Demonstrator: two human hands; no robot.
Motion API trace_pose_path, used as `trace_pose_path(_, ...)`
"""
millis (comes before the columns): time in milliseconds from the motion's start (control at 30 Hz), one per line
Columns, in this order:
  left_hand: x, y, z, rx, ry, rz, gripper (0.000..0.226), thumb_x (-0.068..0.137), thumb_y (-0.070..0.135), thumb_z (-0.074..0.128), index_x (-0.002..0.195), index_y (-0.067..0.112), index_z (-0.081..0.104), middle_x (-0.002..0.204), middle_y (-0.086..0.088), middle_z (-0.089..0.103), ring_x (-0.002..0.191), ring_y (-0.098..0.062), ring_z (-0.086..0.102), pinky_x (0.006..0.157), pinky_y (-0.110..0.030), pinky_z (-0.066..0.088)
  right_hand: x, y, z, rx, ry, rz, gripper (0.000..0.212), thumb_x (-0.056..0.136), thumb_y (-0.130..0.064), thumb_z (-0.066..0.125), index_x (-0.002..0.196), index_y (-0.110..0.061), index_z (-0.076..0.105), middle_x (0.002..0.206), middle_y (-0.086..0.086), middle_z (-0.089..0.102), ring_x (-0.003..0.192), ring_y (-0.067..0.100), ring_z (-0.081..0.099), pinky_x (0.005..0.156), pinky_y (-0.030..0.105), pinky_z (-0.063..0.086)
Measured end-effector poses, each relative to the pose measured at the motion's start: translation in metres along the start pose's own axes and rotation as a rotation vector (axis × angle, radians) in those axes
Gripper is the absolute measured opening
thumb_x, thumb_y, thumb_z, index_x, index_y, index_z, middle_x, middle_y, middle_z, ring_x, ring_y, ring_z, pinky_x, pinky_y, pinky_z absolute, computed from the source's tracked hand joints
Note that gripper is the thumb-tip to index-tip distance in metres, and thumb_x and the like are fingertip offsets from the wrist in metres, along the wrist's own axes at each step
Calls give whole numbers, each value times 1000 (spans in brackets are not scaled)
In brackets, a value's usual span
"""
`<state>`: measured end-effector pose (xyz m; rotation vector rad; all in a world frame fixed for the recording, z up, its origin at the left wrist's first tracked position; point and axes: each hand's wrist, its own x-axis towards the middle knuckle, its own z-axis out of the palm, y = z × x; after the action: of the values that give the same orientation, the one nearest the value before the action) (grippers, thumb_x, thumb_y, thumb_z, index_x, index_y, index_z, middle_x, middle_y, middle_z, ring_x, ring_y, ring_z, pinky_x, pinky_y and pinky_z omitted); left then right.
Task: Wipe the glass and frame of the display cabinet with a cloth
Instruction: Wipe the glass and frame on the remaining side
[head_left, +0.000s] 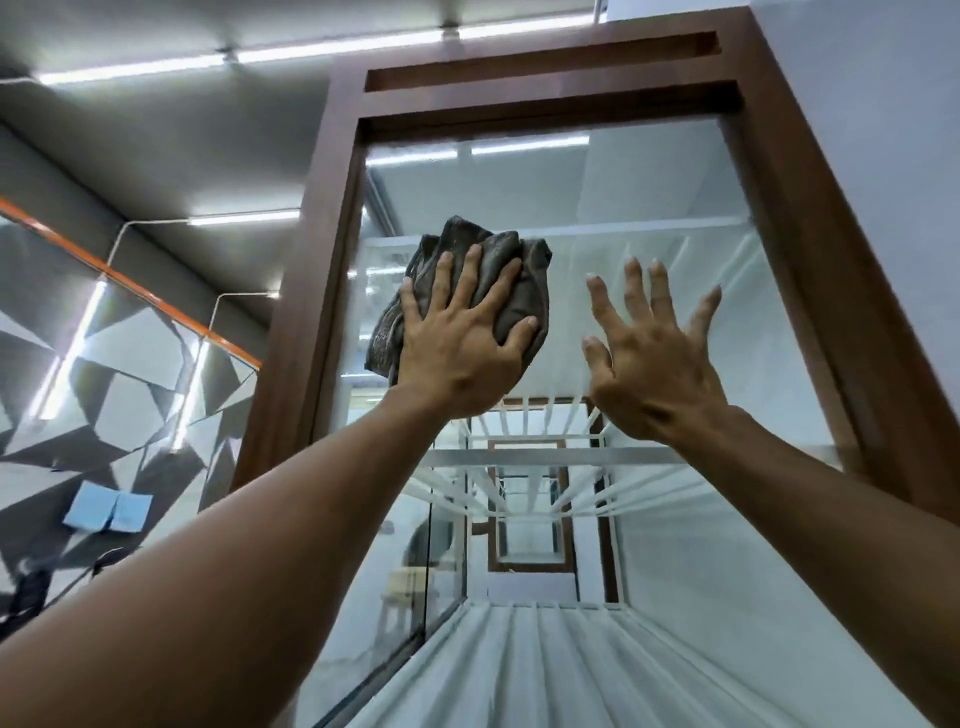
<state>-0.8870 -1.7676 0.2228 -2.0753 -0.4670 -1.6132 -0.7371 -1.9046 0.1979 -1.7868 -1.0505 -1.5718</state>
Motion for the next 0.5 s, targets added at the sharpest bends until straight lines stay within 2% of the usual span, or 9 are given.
trace_pose_path(133,-4,-20,-3,-13,22,-85,75,93,69,16,164,47,3,175,6,-11,160,-20,-17,126,-59,-15,1,-9,2,11,2,-6,79,92,-51,15,164,-21,0,171,12,-14,158,30,-16,118,73,-12)
trace_pose_path(333,-26,-46,-9,-79,91,-308,79,92,68,17,165,42,3,176,0,-8,161,-22,-13,130,-50,-9,-6,-1,2,-1,-12,-68,78,94,-57,11,163,-27,-7,169,6,-20,157,26,-20,120,68,-16)
trace_pose_path(400,-42,-32,-1,-27,48,-221,78,92,70,14,164,45,-4,174,0,-15,160,-24,-18,128,-52,-14,-10,1,2,-5,-19,-91,77,94,-57,10,164,-28,-7,170,6,-20,157,26,-20,121,67,-14)
trace_pose_path(500,-59,-19,5,61,-34,182,75,93,74,11,160,49,-8,173,7,-19,159,-20,-23,128,-56,-15,-15,4,4,-4,-12,-128,77,94,-58,8,164,-28,-5,171,7,-17,158,26,-18,122,67,-12)
